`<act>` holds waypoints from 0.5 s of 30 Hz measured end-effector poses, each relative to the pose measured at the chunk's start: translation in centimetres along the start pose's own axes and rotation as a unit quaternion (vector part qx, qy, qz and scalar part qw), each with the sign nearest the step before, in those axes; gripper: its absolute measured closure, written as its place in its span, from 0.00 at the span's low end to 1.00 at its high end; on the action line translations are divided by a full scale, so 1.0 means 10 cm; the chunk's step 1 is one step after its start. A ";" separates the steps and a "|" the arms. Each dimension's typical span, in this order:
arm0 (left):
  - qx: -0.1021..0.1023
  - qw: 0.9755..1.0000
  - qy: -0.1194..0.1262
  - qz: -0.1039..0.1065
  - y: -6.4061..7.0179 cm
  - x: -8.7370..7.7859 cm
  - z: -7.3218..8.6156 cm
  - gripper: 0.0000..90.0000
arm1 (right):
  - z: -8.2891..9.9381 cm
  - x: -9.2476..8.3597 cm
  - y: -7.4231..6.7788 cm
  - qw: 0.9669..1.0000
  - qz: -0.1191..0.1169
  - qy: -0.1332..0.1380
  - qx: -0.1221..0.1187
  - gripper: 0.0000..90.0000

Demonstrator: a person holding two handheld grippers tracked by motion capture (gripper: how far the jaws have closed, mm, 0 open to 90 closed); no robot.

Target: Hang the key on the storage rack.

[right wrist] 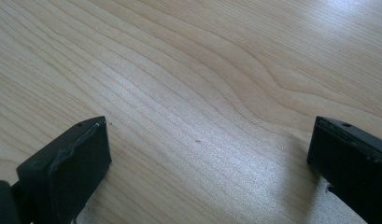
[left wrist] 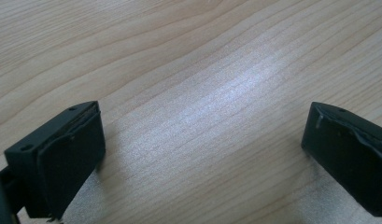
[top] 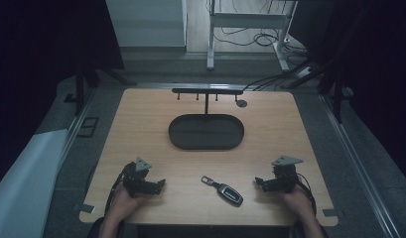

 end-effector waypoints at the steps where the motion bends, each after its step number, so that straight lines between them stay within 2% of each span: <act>1: 0.000 1.000 0.000 0.000 0.00 0.00 0.00 0.00 | 0.00 0.00 0.00 1.000 0.000 0.000 0.000 0.00; 15: -0.001 1.000 0.000 -0.001 0.00 0.00 0.00 0.00 | -0.01 0.01 0.00 1.000 0.010 0.000 0.009 0.00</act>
Point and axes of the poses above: each handheld gripper's, and its own axes: x roughly forward along the jaws, z roughly out of its underside, y roughly to its right, the point moved 8 cm from there along x, roughly forward along the jaws, and after that the axes turned 10 degrees about -z, right-handed, at the moved point
